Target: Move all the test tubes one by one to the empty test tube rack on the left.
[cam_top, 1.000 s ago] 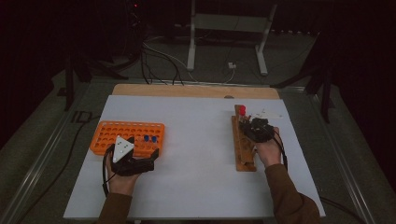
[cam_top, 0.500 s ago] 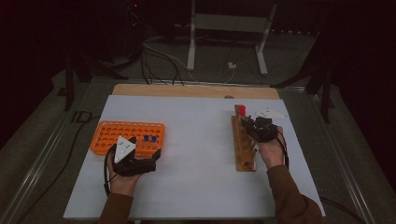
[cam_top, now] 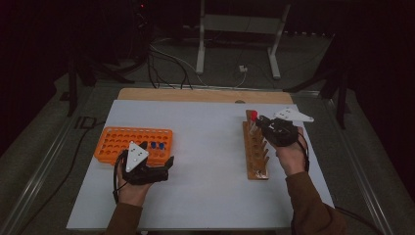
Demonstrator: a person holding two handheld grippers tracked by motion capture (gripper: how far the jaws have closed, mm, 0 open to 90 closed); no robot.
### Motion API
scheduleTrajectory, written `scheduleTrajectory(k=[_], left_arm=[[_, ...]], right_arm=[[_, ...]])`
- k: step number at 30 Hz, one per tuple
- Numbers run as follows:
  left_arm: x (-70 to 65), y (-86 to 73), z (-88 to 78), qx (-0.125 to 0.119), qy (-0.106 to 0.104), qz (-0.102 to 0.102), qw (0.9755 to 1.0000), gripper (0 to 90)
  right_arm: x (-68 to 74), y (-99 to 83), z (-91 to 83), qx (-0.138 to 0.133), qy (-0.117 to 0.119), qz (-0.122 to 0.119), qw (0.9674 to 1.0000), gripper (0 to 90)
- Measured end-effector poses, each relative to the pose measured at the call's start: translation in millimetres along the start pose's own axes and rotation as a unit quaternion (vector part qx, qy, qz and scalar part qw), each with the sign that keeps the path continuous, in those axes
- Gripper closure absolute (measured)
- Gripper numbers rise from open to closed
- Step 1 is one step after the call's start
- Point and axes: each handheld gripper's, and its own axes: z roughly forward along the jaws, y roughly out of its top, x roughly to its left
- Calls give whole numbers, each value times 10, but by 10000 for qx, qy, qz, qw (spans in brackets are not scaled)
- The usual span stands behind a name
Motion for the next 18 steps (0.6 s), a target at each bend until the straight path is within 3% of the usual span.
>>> scheduleTrajectory(k=[7, 12, 18], left_arm=[[-101, 59, 56, -66, -95, 48, 9999, 13], [-193, 109, 118, -100, -176, 146, 9997, 14], [-305, 164, 206, -119, -253, 243, 9993, 22]], right_arm=[[202, 28, -8, -31, 347, -201, 9992, 768], [343, 17, 18, -32, 674, -174, 9976, 768], [507, -6, 59, 49, 867, -302, 9958, 767]])
